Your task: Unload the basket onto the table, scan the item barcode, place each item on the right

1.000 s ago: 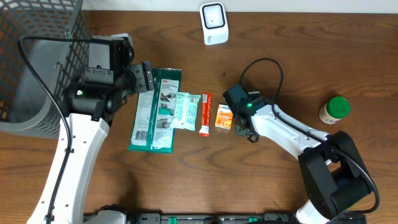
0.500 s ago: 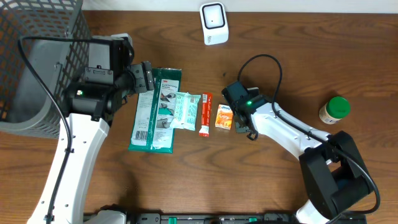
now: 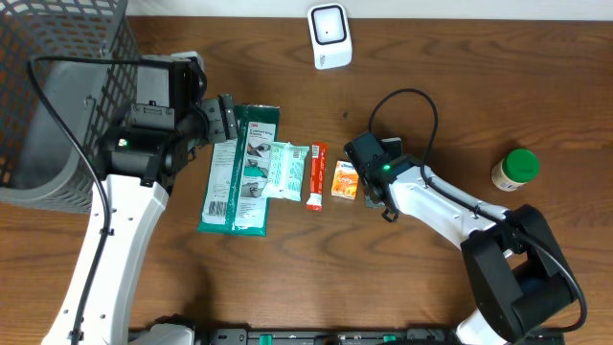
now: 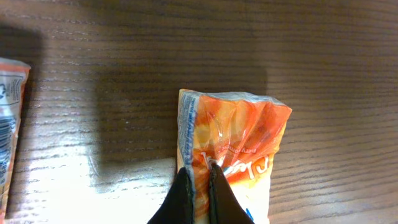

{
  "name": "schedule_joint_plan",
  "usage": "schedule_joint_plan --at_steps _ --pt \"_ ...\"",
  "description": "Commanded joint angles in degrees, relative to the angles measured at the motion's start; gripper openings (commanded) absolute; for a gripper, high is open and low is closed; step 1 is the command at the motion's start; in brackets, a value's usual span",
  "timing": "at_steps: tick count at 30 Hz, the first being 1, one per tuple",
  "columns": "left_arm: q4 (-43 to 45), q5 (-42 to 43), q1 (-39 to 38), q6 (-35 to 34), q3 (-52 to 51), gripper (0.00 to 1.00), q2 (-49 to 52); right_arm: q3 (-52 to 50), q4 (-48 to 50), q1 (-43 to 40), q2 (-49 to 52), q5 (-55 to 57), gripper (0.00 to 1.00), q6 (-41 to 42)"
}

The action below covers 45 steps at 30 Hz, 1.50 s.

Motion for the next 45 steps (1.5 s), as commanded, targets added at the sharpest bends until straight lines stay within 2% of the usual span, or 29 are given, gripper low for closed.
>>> schedule_joint_plan --at_steps 1,8,16,45 --pt "-0.09 -0.28 -0.02 -0.35 -0.09 0.84 0.02 2.01 -0.85 -0.22 -1.31 -7.37 0.01 0.17" --pt "-0.09 -0.28 -0.02 -0.35 -0.09 0.84 0.02 4.83 -0.96 -1.07 -5.84 -15.10 0.01 0.26" --pt "-0.09 -0.28 -0.02 -0.35 -0.09 0.84 0.02 4.83 -1.05 -1.05 -11.63 -15.65 0.01 0.26" --pt "-0.09 -0.28 -0.02 -0.35 -0.09 0.84 0.02 4.83 -2.51 -1.36 -12.44 -17.66 0.01 -1.14"
